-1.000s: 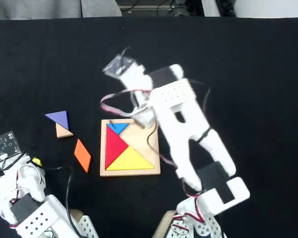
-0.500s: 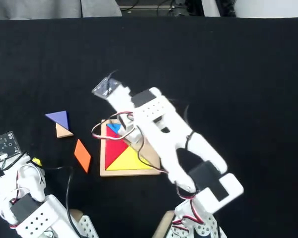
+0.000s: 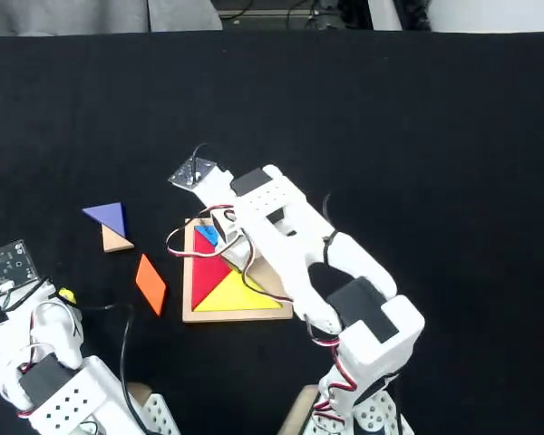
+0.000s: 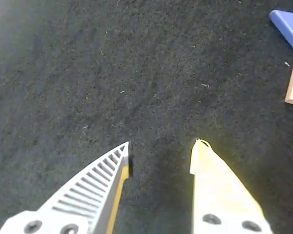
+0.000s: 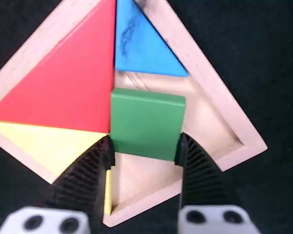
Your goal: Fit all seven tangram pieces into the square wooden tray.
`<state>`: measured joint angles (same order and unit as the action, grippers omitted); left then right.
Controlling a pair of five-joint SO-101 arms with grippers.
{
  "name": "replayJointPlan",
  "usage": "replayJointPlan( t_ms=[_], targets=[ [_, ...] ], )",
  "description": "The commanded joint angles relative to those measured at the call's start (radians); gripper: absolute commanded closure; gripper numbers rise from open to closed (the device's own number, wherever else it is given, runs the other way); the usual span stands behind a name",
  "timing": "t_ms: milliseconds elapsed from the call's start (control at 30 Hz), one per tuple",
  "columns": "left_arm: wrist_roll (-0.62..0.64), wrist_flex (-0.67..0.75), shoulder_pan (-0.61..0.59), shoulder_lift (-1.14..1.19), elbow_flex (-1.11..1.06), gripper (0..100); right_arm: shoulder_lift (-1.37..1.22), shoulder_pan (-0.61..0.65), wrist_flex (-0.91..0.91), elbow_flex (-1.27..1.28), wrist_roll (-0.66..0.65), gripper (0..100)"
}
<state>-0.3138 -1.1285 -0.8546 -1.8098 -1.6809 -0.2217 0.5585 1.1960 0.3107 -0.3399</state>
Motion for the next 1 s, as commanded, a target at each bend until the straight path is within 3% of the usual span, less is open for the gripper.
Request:
replayJointPlan(
  t_ms=[0,700,967],
  targets=[
    [-0.011,-0.005,0.004,-0.012,-0.019,79,0.01,0.012,-0.012,-0.059,0.018,80.4],
    [-0.011,-0.005,0.004,-0.012,-0.019,79,0.021,0.051,-0.014,-0.062,-0.032,79.6],
    [-0.011,-0.006,0.005,-0.012,-0.019,79,0.11,0.051,-0.011,-0.065,-0.023,67.0]
  ],
)
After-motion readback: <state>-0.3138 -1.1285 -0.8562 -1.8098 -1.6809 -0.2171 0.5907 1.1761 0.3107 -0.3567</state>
